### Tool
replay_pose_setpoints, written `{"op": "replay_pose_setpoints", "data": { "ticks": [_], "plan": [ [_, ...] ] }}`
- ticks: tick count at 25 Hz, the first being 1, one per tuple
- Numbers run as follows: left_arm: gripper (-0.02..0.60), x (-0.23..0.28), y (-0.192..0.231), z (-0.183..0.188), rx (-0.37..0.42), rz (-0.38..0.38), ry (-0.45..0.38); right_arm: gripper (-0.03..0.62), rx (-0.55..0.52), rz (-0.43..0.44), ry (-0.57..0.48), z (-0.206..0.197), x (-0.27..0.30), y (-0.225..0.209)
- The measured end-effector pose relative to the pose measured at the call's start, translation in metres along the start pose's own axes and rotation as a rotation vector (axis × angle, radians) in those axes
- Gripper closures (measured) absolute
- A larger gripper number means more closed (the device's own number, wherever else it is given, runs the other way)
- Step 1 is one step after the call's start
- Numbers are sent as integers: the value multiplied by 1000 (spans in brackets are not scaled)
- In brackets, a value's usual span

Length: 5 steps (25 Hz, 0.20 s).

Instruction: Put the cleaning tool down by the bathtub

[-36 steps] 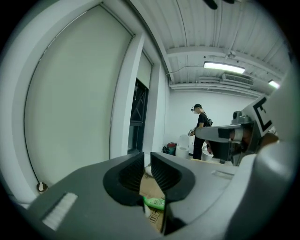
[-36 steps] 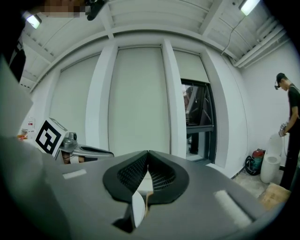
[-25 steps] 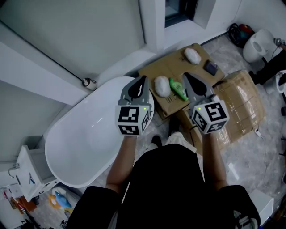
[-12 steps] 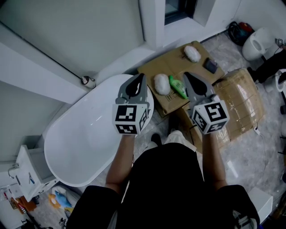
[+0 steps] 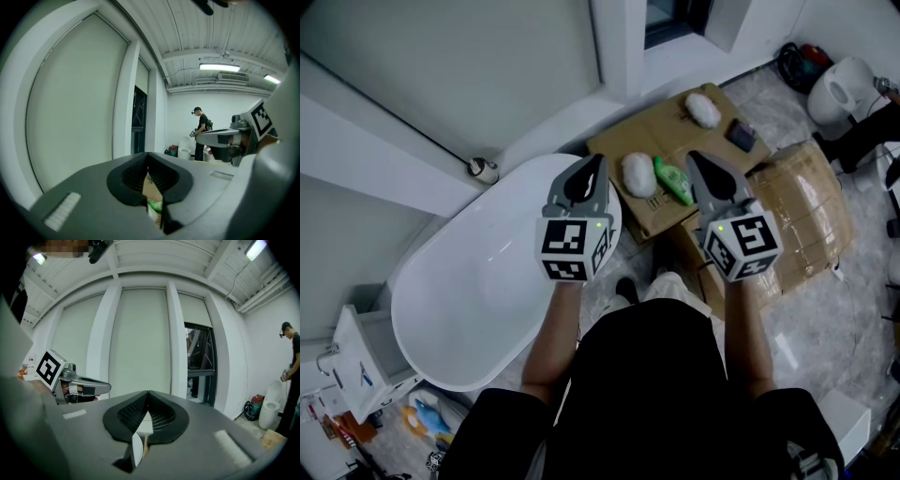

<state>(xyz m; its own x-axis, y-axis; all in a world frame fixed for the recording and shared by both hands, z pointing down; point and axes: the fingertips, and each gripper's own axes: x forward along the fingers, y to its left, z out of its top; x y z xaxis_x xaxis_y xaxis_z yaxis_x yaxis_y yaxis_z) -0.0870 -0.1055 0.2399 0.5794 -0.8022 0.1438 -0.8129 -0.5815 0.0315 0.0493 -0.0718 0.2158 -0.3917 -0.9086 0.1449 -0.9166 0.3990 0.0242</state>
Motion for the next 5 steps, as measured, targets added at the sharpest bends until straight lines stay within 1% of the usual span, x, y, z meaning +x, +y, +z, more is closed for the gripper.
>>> {"op": "replay_pose_setpoints", "data": {
  "ticks": [5],
  "plan": [
    [581, 3, 1, -2, -6, -1, 2, 586, 0, -3, 5, -2, 2, -3]
  ]
}}
